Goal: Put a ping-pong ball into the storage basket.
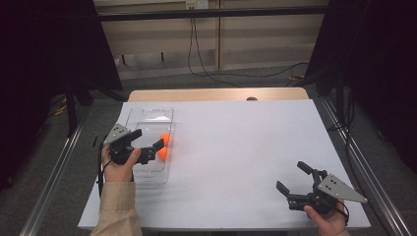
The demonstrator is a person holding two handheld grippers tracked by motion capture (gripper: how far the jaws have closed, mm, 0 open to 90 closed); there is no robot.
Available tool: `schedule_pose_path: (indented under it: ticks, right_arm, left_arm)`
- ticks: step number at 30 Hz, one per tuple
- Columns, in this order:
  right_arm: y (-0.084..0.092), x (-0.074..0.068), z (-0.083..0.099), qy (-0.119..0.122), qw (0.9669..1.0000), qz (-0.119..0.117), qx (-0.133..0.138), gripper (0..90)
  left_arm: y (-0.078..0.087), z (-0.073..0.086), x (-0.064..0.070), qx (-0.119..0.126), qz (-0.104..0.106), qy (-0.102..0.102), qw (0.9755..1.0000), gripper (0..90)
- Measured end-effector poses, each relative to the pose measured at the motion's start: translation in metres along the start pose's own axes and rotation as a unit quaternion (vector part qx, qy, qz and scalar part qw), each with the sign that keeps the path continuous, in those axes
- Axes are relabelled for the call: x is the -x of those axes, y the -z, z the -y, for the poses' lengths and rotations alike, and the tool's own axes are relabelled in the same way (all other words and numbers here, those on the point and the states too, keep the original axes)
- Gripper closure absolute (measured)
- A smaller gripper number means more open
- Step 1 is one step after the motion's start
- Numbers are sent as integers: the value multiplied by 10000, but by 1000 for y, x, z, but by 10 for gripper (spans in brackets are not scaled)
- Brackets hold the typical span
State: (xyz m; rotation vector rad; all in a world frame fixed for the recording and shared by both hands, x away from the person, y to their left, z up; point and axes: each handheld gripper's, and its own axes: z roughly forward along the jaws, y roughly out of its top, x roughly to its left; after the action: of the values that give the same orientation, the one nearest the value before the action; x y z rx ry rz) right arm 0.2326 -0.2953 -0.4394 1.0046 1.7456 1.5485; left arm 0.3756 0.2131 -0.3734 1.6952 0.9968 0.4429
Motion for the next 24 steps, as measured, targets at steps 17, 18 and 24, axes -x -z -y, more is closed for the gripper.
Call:
schedule_pose_path:
  ticks: [17,18,24]
  right_arm:
    - [0,1,0,-25,10000,-12,-3,31]
    - [0,1,0,-27,10000,-3,5,31]
    - [0,1,0,-28,10000,0,11,32]
  left_arm:
    - [13,10,2,229,92,-161,9996,32]
    - [14,10,1,204,106,-180,9996,32]
    - [15,14,1,228,141,-228,9994,32]
